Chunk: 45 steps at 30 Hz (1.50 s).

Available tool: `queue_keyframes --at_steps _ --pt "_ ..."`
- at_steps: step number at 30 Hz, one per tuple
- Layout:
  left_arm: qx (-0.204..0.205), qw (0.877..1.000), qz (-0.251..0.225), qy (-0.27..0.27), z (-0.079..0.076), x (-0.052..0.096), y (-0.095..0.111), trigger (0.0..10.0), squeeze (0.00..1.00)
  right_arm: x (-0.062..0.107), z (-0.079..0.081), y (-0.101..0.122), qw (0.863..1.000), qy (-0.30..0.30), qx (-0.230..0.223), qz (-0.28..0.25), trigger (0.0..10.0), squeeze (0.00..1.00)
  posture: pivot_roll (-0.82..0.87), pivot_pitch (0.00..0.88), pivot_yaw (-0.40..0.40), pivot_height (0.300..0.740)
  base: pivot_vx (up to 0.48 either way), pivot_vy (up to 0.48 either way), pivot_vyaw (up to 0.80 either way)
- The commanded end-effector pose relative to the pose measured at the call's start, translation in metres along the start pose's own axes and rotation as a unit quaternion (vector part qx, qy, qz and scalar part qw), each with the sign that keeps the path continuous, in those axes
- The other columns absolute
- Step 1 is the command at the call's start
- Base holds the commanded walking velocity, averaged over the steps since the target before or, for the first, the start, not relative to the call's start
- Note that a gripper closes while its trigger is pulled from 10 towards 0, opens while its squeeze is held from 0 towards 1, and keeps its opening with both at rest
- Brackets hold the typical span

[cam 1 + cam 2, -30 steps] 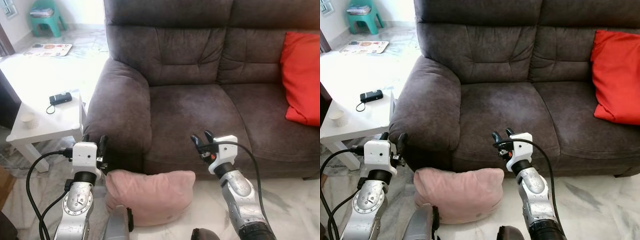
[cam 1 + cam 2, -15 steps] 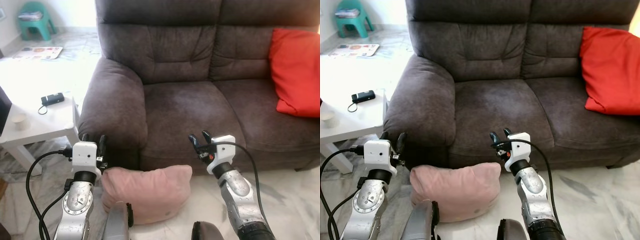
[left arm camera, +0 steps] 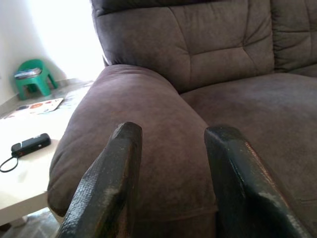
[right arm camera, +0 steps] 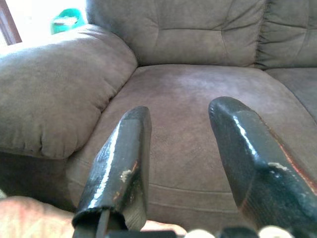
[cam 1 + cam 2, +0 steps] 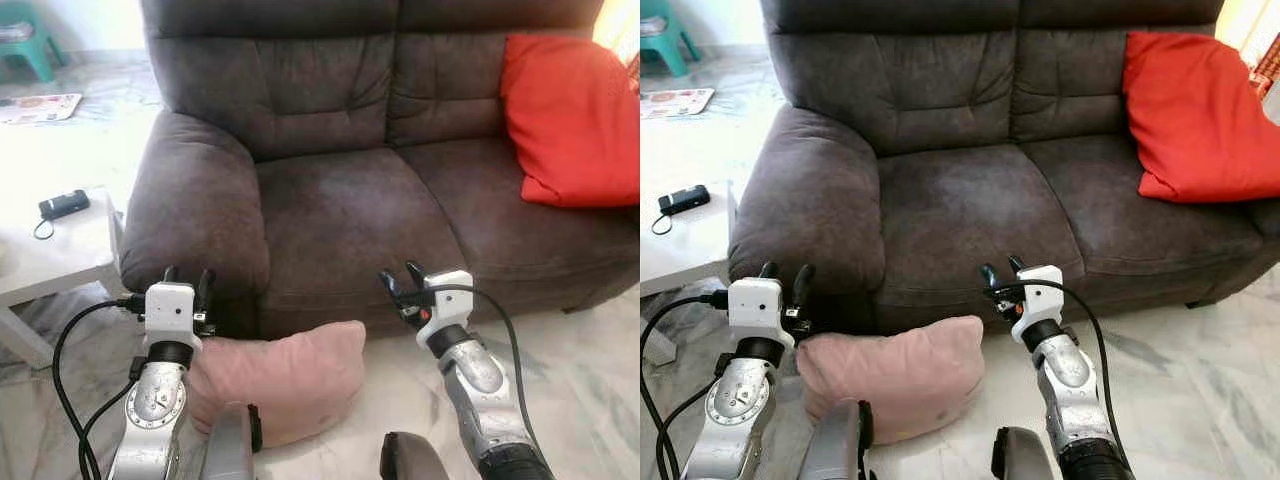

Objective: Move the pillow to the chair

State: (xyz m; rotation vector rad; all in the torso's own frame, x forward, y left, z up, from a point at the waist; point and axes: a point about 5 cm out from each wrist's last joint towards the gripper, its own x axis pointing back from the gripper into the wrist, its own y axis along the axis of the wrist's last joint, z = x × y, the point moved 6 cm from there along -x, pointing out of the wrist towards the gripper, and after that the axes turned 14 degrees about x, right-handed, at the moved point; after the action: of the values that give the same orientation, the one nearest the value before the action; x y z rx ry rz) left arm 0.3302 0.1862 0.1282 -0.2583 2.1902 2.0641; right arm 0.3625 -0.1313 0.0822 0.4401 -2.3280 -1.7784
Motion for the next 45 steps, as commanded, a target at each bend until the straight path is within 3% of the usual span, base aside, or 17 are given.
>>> queue_keyframes --at_steps 1,14,23,30,38,45 --pt "-0.001 1.0 0.009 0.005 0.003 0.001 -0.005 10.0 0.0 -0.001 0.008 0.002 1.0 0.015 0.006 -0.006 10.0 0.0 0.06 0.036 -0.023 0.575 0.0 0.0 0.8" --pt "0.001 1.0 0.011 0.004 0.002 0.002 -0.005 10.0 0.0 0.001 0.013 0.0 1.0 0.028 0.0 -0.003 10.0 0.0 0.06 0.043 -0.024 0.575 0.0 0.0 0.75" --pt "0.007 1.0 0.021 -0.006 -0.001 0.003 -0.009 10.0 0.0 0.0 0.01 -0.003 1.0 0.017 -0.004 0.004 10.0 0.0 0.06 0.045 -0.023 0.575 0.0 0.0 0.0" --pt "0.028 0.997 0.058 -0.043 -0.015 0.007 -0.025 10.0 0.0 0.002 0.003 -0.009 1.0 -0.012 -0.008 0.017 10.0 0.0 0.06 0.046 -0.023 0.575 0.0 0.0 0.0" --pt "0.031 0.997 0.059 -0.04 -0.013 0.008 -0.026 10.0 0.0 0.0 -0.004 -0.013 0.999 -0.035 -0.007 0.035 10.0 0.0 0.06 0.048 -0.022 0.575 0.0 0.0 0.0" --pt "0.03 0.997 0.059 -0.039 -0.012 0.008 -0.026 10.0 0.0 -0.001 0.0 -0.012 0.999 -0.025 -0.008 0.03 10.0 0.0 0.06 0.048 -0.024 0.53 0.0 0.0 0.0"
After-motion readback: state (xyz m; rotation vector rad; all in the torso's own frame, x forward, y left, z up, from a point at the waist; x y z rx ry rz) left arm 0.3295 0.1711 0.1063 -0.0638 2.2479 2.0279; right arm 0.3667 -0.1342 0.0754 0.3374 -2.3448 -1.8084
